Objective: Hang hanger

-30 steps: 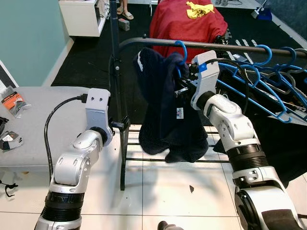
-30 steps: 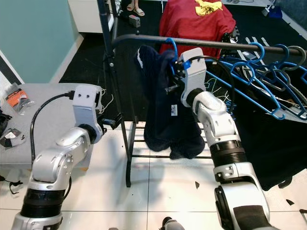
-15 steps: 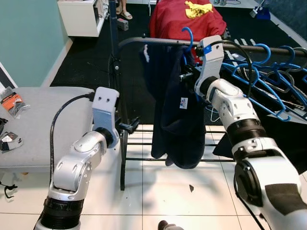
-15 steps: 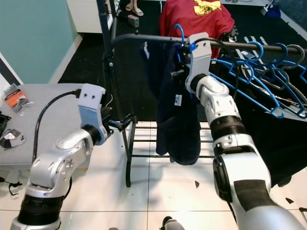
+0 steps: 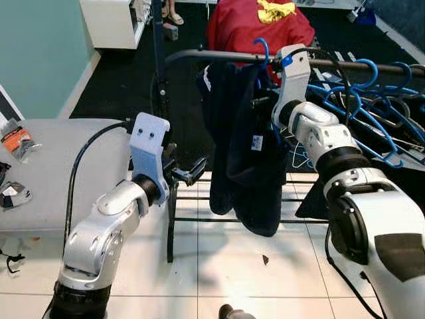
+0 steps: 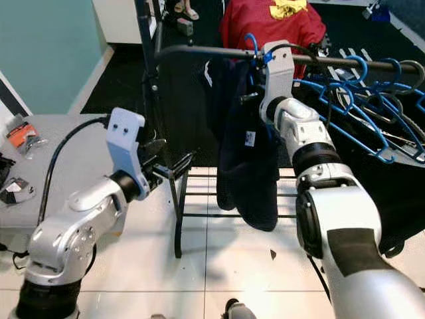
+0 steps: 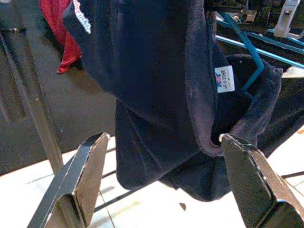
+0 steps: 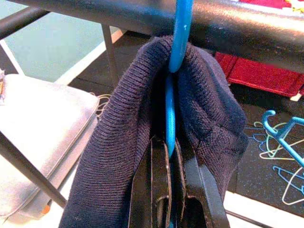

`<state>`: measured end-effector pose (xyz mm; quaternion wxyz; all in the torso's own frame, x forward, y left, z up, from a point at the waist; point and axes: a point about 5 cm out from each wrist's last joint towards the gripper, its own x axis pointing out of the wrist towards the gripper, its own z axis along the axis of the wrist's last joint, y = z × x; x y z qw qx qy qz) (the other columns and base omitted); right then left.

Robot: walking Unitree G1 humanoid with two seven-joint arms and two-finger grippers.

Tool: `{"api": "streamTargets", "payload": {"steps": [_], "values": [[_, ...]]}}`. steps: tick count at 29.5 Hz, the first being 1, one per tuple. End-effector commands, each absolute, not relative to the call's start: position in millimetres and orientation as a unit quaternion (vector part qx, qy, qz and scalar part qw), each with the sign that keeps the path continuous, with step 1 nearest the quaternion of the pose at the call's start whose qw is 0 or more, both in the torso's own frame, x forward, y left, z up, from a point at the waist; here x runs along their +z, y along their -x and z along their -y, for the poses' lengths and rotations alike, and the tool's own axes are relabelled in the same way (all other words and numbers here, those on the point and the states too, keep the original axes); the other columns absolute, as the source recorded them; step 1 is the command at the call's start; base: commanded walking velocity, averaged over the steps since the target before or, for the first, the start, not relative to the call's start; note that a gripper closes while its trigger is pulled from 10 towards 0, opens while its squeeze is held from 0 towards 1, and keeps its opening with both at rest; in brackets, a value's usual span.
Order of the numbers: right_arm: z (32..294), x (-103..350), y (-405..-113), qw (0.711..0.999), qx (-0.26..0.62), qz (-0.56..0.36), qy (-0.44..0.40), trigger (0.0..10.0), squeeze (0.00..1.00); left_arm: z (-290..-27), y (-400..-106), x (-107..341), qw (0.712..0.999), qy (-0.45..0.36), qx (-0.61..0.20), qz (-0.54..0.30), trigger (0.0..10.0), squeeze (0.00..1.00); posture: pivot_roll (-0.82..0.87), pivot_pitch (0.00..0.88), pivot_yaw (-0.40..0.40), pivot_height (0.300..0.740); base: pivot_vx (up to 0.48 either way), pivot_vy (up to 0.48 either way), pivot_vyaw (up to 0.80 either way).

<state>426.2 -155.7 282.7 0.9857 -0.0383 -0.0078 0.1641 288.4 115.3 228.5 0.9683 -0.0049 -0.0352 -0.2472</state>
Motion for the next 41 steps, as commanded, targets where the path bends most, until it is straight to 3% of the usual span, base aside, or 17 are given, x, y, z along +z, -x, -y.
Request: {"api": "streamTargets", "payload": {"steps": [1,41], "values": [[160.9,304.4,-426.4,0.986,0.153,0.047,0.033,10.0,0.00,-117.9,-284.9,228.6,0.967,-0.001,-0.251,0.033,10.0,0.00,0.04,0.225,-0.037,0.740,0.000,0.000,0.00],[175.5,290.8,-427.9,0.993,0.109,-0.011,-0.030,10.0,0.00,-120.6,-277.2,223.1,0.960,-0.020,-0.280,-0.007,10.0,0.00,0.08,0.240,-0.025,0.740,0.000,0.000,0.00]]}}
